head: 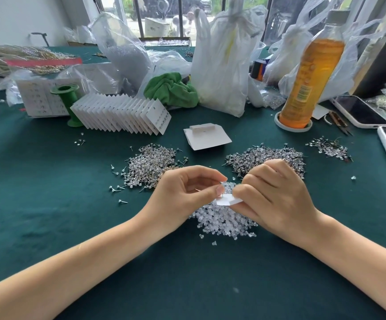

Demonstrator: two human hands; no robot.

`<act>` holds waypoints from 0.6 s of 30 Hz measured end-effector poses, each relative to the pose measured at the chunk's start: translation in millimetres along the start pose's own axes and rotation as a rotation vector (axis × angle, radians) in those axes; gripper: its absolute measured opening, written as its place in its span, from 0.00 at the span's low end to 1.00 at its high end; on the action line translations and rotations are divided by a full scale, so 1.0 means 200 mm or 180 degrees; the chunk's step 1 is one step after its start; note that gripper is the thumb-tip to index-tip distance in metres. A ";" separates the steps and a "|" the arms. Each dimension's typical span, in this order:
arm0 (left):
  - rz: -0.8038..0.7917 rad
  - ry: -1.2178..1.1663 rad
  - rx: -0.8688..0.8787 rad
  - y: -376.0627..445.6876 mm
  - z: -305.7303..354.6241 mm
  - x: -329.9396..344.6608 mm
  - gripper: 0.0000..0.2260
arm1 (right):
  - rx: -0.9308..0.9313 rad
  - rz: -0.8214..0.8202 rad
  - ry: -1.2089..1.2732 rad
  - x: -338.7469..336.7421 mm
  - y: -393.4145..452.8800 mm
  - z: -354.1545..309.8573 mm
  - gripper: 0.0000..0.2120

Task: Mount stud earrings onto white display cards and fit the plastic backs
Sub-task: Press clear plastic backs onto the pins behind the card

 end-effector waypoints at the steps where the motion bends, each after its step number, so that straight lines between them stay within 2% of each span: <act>1: 0.0000 0.0006 -0.0009 0.00 0.00 0.00 0.07 | -0.0009 -0.0004 -0.0013 0.00 0.00 0.00 0.15; 18: -0.0217 0.0127 -0.0174 0.00 0.01 0.02 0.08 | -0.0020 0.0080 -0.0052 -0.02 0.00 -0.01 0.15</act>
Point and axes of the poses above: each hand's wrist, its own y-axis towards the middle knuckle, its own x-axis out of the palm, z = x × y, the point moved 9 cm from there along y, towards the middle knuckle, and after that the axes turned 2 degrees about -z, right-handed, at the moved point
